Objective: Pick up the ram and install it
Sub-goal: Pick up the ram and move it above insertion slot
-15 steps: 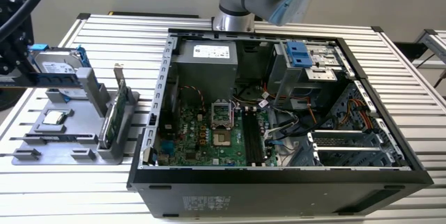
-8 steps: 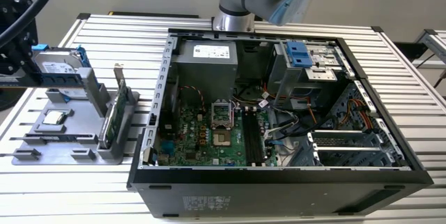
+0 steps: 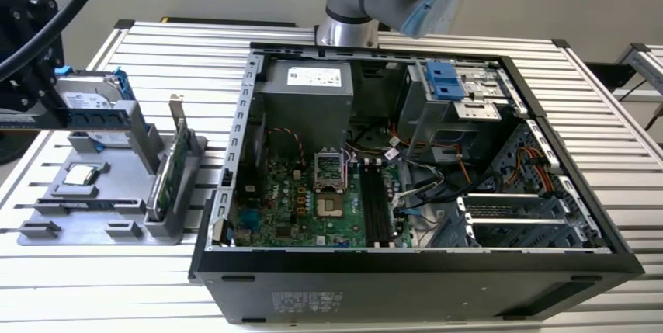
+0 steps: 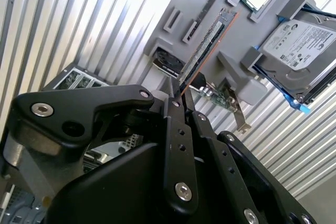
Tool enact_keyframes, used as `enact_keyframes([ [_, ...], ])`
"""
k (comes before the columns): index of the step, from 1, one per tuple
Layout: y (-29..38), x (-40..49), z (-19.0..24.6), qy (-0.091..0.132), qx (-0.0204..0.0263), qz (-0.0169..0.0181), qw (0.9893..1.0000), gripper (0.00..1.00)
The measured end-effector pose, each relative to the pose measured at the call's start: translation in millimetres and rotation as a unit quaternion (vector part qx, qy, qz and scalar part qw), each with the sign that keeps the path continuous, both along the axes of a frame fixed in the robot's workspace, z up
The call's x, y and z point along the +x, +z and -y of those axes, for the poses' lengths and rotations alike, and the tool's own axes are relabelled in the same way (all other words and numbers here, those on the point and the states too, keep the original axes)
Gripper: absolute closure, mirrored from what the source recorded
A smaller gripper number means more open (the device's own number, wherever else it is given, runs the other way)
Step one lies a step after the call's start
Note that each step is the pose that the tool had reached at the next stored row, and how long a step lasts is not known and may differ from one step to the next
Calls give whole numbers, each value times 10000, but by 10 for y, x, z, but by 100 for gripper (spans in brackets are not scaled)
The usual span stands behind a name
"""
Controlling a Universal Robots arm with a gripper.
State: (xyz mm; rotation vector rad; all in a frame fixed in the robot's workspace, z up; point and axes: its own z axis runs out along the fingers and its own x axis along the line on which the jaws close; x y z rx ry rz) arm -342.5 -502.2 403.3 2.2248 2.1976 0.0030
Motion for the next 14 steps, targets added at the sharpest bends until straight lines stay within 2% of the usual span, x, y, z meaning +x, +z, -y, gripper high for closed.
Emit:
enact_keyframes([
  [14,1,121,0,0,0,-10,10000,100],
])
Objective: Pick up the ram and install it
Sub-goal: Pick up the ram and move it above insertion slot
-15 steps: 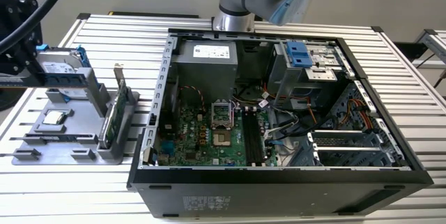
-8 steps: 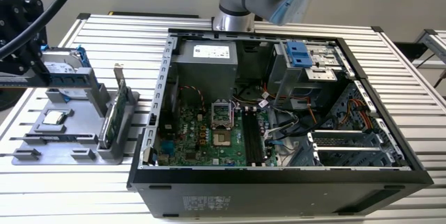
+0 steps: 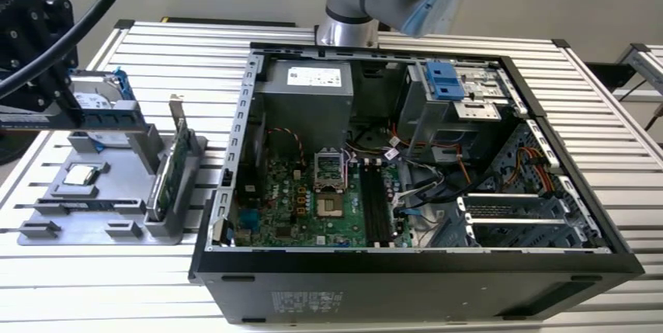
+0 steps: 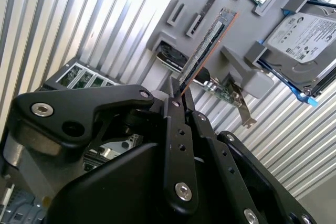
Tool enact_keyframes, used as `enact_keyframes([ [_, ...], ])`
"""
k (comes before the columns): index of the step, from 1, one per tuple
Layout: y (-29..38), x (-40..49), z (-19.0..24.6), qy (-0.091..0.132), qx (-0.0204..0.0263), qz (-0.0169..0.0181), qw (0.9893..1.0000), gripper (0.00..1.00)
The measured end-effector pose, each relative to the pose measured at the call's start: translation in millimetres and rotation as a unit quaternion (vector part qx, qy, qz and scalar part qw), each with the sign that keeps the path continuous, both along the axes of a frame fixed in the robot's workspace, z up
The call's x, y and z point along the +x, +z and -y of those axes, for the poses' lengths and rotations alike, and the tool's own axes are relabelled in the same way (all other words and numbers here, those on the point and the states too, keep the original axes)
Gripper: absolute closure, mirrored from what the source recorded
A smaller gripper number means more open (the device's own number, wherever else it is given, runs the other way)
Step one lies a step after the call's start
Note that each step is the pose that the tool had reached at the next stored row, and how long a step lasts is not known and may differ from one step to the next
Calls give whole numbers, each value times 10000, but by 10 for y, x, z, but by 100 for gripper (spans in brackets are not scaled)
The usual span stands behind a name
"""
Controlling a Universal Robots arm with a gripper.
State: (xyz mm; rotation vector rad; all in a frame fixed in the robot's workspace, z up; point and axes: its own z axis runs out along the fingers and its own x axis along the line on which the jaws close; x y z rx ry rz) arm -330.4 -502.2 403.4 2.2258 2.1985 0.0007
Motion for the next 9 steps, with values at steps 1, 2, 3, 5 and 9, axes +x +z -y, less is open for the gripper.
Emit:
enact_keyframes([
  [1,0,9,0,0,0,-1,10000,100],
  [2,0,18,0,0,0,-1,10000,100],
  [3,0,27,0,0,0,-2,10000,100],
  [5,0,45,0,0,0,-3,10000,100],
  [9,0,80,0,0,0,-6,10000,100],
])
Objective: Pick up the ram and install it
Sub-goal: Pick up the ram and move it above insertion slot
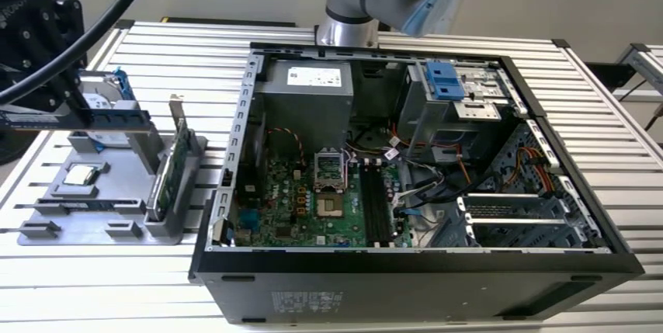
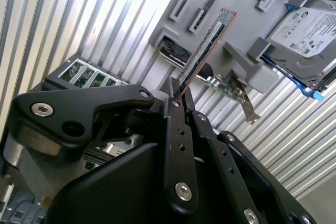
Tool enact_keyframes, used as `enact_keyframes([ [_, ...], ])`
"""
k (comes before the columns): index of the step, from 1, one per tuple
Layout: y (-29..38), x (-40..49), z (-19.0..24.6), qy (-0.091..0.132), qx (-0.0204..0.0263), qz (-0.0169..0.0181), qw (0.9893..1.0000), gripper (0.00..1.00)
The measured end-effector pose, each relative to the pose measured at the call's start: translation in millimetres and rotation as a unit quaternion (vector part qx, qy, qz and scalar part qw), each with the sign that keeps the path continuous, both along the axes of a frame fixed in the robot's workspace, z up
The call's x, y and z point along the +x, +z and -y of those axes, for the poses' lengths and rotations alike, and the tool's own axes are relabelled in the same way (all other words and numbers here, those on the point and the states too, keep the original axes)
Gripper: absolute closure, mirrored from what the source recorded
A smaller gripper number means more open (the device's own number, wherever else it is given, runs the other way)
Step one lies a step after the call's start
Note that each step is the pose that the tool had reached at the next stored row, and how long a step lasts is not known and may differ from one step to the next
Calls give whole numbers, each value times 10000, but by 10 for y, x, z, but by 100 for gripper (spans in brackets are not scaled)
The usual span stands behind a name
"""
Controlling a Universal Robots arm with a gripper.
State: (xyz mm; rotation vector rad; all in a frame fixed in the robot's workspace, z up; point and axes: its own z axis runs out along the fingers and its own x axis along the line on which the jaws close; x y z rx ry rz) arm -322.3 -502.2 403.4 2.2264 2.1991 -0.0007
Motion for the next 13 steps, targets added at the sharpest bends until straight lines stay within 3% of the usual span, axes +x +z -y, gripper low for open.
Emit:
enact_keyframes([
  [13,0,110,0,0,0,-7,10000,100],
])
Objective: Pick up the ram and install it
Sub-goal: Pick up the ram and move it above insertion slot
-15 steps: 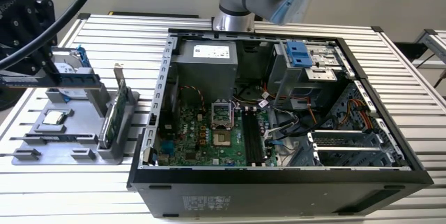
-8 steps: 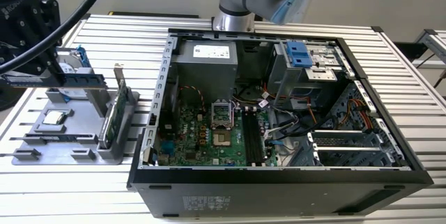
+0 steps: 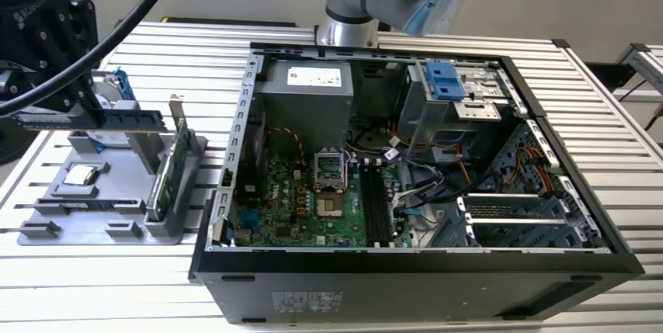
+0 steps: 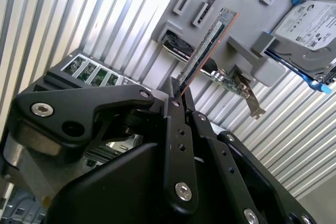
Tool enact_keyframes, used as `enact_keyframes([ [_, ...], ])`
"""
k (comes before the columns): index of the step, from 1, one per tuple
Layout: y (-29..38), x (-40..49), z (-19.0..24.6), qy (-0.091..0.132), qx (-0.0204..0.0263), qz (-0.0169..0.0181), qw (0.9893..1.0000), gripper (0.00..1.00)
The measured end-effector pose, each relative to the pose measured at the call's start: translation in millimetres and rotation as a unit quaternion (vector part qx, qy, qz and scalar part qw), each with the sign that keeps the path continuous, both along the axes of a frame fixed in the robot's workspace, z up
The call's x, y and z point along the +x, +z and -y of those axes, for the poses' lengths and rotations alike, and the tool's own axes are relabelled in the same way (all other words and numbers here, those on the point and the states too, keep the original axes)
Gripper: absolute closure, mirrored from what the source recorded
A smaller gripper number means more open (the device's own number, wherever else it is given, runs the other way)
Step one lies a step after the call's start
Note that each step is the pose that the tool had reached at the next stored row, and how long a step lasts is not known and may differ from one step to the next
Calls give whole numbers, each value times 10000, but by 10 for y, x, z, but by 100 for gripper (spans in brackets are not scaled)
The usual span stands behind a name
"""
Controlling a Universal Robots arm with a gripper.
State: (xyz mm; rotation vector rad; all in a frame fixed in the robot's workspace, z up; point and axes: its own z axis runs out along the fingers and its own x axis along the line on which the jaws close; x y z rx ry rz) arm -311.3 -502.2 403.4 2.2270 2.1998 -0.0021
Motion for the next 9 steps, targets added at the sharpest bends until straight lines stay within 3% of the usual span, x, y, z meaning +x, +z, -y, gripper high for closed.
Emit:
enact_keyframes([
  [9,0,81,0,0,0,-3,10000,100],
])
